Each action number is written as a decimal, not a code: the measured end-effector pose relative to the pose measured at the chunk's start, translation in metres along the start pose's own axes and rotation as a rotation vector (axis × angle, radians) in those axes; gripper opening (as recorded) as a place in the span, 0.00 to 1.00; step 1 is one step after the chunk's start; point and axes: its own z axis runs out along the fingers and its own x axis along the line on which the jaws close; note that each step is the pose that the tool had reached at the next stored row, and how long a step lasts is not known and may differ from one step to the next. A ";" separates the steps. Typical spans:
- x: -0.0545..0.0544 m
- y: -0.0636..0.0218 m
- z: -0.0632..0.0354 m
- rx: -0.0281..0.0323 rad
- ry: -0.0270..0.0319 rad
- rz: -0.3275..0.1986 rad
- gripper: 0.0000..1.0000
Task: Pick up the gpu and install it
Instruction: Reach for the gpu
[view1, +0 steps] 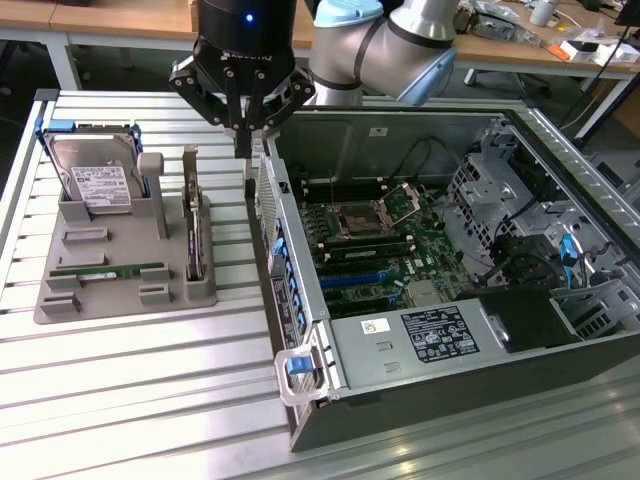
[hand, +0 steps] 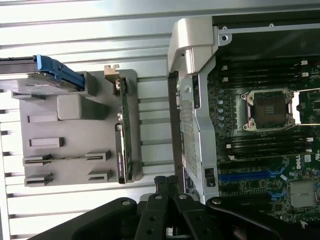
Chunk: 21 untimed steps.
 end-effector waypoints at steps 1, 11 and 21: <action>0.001 -0.0001 0.0000 -0.0001 -0.0001 0.000 0.11; 0.012 -0.0010 -0.0003 0.0000 0.0000 0.000 0.11; 0.030 -0.0023 -0.0008 -0.0001 0.0000 0.000 0.11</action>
